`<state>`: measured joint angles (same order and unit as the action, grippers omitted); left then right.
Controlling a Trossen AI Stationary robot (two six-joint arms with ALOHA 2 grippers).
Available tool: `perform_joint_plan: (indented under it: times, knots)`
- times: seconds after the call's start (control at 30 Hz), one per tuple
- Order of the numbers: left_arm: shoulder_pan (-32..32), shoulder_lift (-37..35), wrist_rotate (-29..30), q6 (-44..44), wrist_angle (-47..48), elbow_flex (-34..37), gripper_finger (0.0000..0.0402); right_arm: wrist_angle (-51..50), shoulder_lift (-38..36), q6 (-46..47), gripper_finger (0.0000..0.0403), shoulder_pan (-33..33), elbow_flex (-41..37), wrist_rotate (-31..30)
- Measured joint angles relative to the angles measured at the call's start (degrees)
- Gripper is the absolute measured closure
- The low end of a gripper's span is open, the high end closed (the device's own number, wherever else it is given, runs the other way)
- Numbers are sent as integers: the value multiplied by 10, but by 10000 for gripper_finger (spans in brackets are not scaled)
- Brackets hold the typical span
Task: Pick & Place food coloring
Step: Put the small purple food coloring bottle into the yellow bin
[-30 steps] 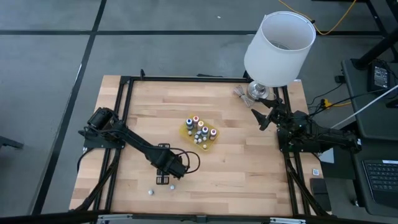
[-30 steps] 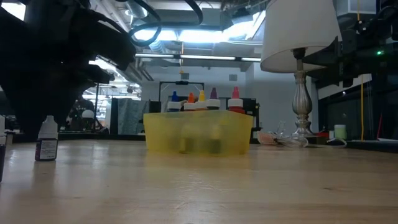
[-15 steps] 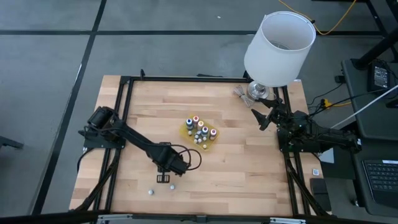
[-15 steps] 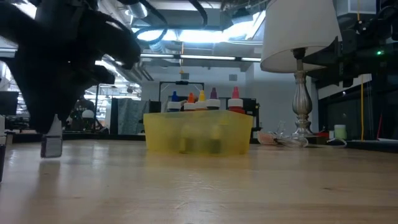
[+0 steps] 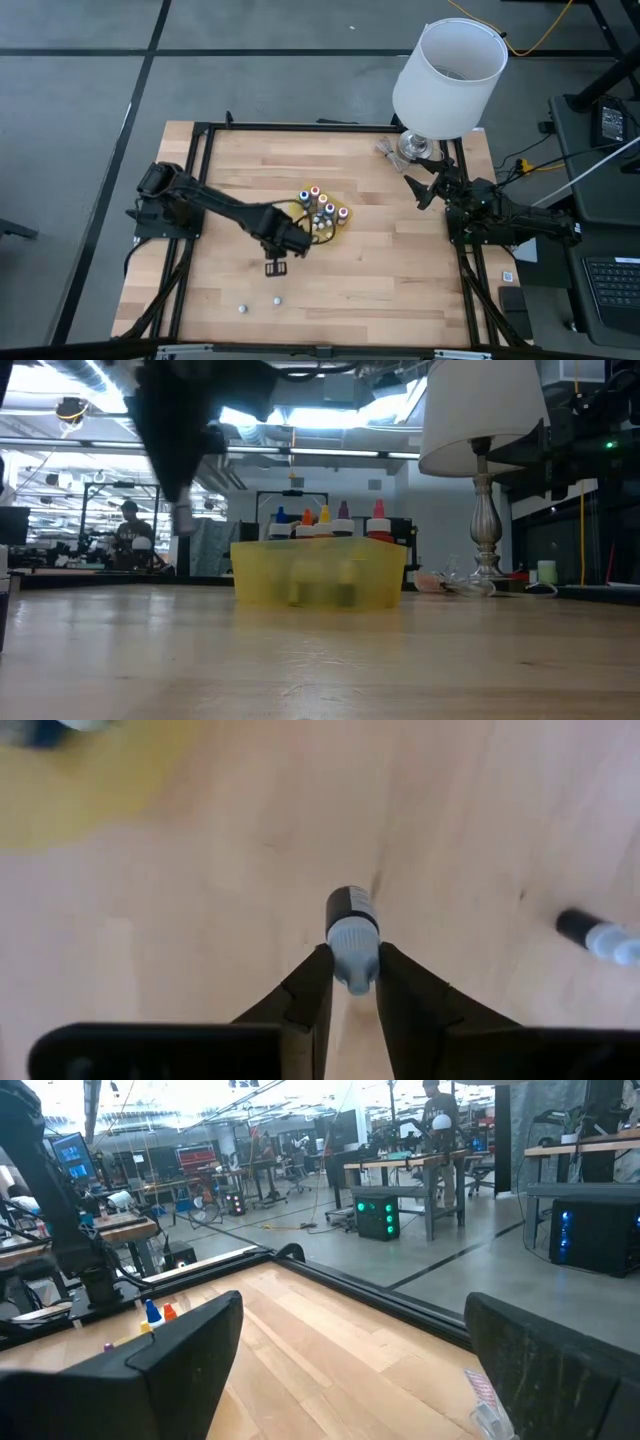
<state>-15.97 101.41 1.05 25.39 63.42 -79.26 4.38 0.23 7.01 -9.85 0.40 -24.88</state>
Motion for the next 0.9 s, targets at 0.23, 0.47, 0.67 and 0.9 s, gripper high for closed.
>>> perform_joint_plan:
  times: [0.23,0.47,0.67,0.9]
  knots:
    - [51,1,20,-31,16,-53,336,0,0,0,22,0,0,0]
    - [104,33,27,-72,35,-105,336,0,0,0,22,0,0,0]
    - [139,70,42,-108,48,-148,336,0,0,0,22,0,0,0]
    - [161,109,42,-130,42,-173,336,0,0,0,22,0,0,0]
